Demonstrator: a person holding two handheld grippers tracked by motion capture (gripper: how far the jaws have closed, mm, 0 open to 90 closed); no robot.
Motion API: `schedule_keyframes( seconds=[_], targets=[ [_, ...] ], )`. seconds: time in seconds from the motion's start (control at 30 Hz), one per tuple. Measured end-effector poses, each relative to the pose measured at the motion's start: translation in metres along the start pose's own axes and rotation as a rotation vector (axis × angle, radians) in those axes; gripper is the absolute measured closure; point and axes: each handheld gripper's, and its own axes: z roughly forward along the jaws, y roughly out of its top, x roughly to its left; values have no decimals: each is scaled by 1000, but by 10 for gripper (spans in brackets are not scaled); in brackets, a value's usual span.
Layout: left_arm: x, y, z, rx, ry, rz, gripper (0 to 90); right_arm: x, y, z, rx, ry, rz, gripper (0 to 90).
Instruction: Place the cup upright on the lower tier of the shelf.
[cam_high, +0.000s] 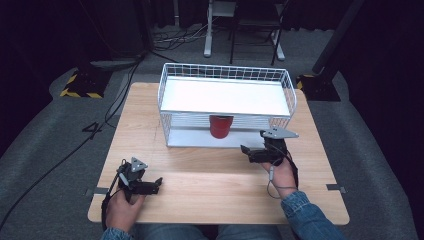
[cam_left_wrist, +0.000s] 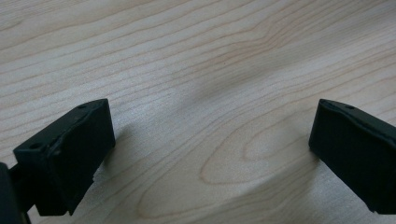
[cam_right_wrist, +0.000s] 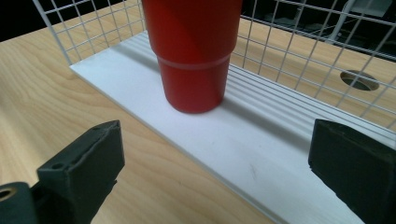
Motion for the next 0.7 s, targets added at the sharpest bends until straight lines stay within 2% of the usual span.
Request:
schedule_keyframes(
  seconds=[0.23, 0.5, 0.7],
  targets=[
    [0, 0, 0, -2, 0, -1, 5, -7, -7, -27, 33, -1, -25, 46],
    [0, 0, 0, -2, 0, 0, 5, -23, -21, -55, 109, -20, -2, 78],
    [0, 0, 0, -1, 1, -1, 5, -31, -32, -71, 134, -24, -2, 117]
  ],
)
